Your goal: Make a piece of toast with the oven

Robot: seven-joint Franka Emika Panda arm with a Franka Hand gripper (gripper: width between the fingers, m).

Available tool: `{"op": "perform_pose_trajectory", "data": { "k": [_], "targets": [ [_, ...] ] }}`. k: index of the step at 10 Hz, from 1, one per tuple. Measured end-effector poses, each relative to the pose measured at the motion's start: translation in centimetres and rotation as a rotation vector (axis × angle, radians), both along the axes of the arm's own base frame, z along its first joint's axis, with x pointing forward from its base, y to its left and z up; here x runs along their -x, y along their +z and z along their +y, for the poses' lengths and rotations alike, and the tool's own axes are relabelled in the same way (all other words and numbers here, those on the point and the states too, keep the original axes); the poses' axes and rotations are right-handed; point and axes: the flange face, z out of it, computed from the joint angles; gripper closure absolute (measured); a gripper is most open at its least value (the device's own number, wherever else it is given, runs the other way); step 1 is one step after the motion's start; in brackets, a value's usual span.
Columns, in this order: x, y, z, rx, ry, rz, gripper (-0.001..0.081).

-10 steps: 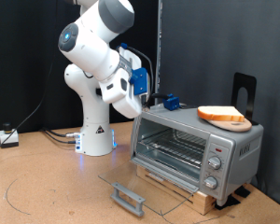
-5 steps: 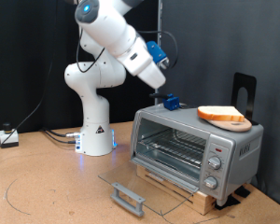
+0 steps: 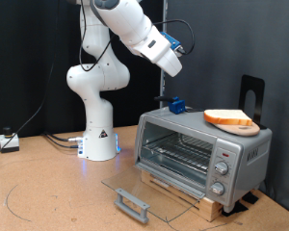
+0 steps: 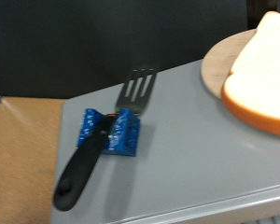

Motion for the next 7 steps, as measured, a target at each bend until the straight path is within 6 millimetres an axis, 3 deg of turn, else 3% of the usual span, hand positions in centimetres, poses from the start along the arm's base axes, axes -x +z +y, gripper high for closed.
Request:
{"op": "perform_pose_trajectory", "data": {
  "k": [4, 7],
  "targets": [
    [3.9, 1.1, 3.8, 0.006, 0.027, -0.119, -0.0003],
    [6.9, 1.3, 6.0, 0.038, -0.092, -0.192, -0.0003]
  ]
}}
